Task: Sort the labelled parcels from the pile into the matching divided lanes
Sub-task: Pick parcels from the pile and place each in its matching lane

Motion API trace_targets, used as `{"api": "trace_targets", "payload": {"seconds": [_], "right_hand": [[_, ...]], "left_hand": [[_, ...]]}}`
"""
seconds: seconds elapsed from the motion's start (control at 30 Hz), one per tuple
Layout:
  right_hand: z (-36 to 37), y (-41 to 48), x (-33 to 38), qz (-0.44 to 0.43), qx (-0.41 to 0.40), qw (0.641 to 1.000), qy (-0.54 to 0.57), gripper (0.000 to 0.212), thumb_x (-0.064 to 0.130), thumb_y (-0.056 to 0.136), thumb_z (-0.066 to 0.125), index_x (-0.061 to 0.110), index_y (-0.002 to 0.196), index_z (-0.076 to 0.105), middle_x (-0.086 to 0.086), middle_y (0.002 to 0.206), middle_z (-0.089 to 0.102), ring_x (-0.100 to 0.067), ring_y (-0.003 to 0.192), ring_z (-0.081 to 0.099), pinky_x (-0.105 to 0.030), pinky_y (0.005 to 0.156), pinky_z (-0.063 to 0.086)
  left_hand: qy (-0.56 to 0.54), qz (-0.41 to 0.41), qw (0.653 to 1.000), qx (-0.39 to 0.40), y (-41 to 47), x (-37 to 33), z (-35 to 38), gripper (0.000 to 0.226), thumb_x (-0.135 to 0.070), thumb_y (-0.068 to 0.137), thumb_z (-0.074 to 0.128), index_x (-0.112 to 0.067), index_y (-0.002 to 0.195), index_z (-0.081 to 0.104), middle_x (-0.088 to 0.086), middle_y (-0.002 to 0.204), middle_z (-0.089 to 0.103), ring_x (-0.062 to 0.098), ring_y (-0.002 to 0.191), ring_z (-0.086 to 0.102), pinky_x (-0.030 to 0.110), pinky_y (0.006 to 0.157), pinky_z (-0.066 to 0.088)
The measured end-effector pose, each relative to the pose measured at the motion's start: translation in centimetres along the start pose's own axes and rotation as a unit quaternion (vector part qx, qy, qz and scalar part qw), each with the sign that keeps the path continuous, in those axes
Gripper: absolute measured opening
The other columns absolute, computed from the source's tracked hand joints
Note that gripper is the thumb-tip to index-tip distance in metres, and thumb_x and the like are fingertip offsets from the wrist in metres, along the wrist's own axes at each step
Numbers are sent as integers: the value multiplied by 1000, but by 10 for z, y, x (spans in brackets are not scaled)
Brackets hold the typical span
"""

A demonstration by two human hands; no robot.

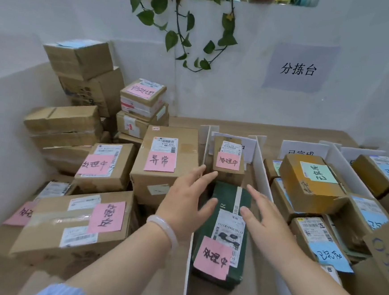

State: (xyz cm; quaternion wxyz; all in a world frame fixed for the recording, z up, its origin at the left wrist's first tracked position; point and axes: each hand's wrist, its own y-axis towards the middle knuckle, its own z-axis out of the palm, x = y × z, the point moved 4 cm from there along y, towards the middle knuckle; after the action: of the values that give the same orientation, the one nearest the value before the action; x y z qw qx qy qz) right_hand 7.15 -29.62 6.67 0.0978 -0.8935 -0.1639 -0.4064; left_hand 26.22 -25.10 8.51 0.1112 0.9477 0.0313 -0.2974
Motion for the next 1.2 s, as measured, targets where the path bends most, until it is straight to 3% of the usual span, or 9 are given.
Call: {"api": "trace_targets", "payload": {"seconds": [0.1,0.17,0.5,0.6,0.67,0.73,0.83,1.07,1.2], "right_hand": [[18,6,18,0,41,999,-28,57,48,97,46,51,147,18,17,157,20,-6,145,19,-40,117,28],[26,13,34,-15,51,997,-49,58,47,98,45,48,149,17,17,159,17,-8,146,16,-37,118,23],[70,75,82,-45,51,997,-44,59,43,97,51,39,150,25,11,156,26,-12,143,23,-38,117,26],[79,96,85,-12,52,999,-2,60,40,98,51,36,151,24,8,156,26,-15,142,27,-35,113,29],[90,103,82,15,70,997,32,60,38,99,50,35,152,23,6,156,26,-15,139,31,-29,108,32],[100,105,78,28,78,994,64,59,36,100,50,37,152,22,6,155,26,-12,132,36,-24,100,34],[104,99,74,36,50,992,114,59,34,98,54,40,150,27,9,153,28,-5,120,38,-22,95,39],[72,40,80,-11,-17,983,184,57,32,94,60,47,143,34,20,145,31,1,131,34,-25,111,32],[33,-3,82,-24,-67,976,208,56,36,92,61,52,140,36,23,146,31,3,134,32,-34,115,33]], "left_hand": [[12,-56,998,-33,-16,25,-31,58,-43,95,56,-39,148,32,-12,159,22,9,146,15,32,120,17],[20,-95,994,-57,-19,45,-47,59,-43,94,57,-39,148,34,-11,159,24,12,146,19,35,120,21],[-15,-237,968,-80,8,109,-68,60,-49,94,56,-46,147,30,-8,161,16,20,149,13,47,119,22],[-79,-268,958,-66,26,128,-66,61,-47,95,56,-43,149,28,-5,158,25,22,145,26,46,113,32],[-133,-278,950,-55,32,136,-60,62,-42,96,57,-42,150,27,-5,148,40,18,126,44,39,99,44],[-185,-281,940,-55,32,140,-53,61,-38,96,58,-44,148,28,-6,140,47,11,109,46,32,88,47],[-234,-270,930,-89,29,139,-50,57,-32,95,61,-45,144,36,-9,139,46,9,111,45,29,88,47],[-250,-209,929,-173,-8,96,-67,58,-29,88,70,-48,136,45,-15,132,49,9,119,46,39,100,46],[-243,-152,940,-183,-28,41,-76,55,-37,85,73,-67,118,43,-13,139,46,12,128,43,48,107,41]]}}
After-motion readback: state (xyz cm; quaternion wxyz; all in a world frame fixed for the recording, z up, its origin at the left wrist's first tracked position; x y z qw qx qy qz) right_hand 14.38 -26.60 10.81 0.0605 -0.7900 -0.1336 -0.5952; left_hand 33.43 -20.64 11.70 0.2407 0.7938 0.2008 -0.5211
